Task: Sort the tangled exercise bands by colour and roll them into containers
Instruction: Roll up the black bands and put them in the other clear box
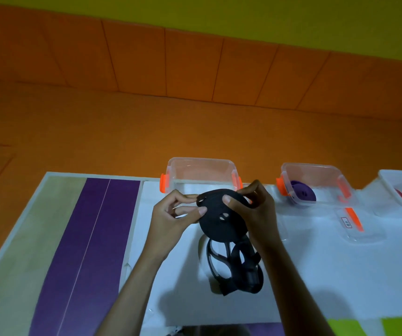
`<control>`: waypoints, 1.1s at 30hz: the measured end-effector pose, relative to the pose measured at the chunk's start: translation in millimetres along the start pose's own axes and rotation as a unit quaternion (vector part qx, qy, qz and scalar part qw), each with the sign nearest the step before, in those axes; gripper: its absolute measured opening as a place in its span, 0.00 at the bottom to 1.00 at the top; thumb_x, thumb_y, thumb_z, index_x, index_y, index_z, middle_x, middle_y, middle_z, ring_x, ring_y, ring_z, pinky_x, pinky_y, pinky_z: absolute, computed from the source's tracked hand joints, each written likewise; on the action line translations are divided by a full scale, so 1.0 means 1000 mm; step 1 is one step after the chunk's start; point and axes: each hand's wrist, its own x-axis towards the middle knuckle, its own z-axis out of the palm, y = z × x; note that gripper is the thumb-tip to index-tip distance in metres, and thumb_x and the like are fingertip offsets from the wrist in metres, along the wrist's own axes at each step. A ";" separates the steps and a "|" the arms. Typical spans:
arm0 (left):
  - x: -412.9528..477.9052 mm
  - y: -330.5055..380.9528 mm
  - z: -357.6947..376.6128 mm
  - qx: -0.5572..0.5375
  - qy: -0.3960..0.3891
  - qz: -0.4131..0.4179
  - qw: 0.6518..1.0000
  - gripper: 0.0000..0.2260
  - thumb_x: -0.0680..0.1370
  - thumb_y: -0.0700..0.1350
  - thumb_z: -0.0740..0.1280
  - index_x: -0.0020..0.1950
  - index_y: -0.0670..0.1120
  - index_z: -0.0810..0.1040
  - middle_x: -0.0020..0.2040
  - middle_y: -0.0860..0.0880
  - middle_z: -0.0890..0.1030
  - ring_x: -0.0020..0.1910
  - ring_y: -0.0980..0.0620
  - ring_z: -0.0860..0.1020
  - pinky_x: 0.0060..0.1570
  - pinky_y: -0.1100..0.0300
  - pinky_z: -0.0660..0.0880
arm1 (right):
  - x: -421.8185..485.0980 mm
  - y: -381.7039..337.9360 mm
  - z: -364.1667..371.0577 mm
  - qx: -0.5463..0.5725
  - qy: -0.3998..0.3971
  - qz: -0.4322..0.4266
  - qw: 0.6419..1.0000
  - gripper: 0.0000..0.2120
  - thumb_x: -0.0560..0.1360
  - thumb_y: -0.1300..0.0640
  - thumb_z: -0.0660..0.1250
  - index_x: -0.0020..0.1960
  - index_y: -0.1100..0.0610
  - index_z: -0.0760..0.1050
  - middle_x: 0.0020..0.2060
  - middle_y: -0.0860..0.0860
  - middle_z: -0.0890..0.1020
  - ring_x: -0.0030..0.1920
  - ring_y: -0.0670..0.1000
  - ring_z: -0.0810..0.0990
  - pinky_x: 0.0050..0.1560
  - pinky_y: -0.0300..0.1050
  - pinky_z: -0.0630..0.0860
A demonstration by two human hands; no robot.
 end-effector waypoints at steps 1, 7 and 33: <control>0.005 -0.001 0.002 0.006 0.001 -0.005 1.000 0.11 0.73 0.35 0.79 0.49 0.39 0.79 0.50 0.48 0.88 0.46 0.43 0.88 0.44 0.51 0.84 | 0.005 0.003 -0.001 0.008 -0.002 0.010 1.000 0.14 0.71 0.64 0.80 0.44 0.61 0.74 0.42 0.55 0.84 0.45 0.57 0.86 0.41 0.55 0.83; 0.045 -0.005 0.010 0.060 -0.025 -0.018 0.998 0.15 0.76 0.37 0.77 0.61 0.49 0.85 0.53 0.52 0.87 0.46 0.48 0.87 0.48 0.52 0.85 | 0.047 0.025 -0.002 0.013 -0.003 0.056 0.998 0.15 0.70 0.61 0.81 0.44 0.60 0.75 0.43 0.57 0.85 0.46 0.57 0.86 0.38 0.51 0.82; 0.250 -0.214 0.007 0.211 0.198 -0.271 0.918 0.10 0.68 0.38 0.82 0.46 0.48 0.89 0.48 0.44 0.88 0.49 0.41 0.87 0.54 0.41 0.84 | 0.216 0.228 0.040 -0.239 -0.153 0.339 0.897 0.10 0.78 0.61 0.65 0.57 0.60 0.78 0.48 0.56 0.84 0.49 0.57 0.83 0.50 0.56 0.84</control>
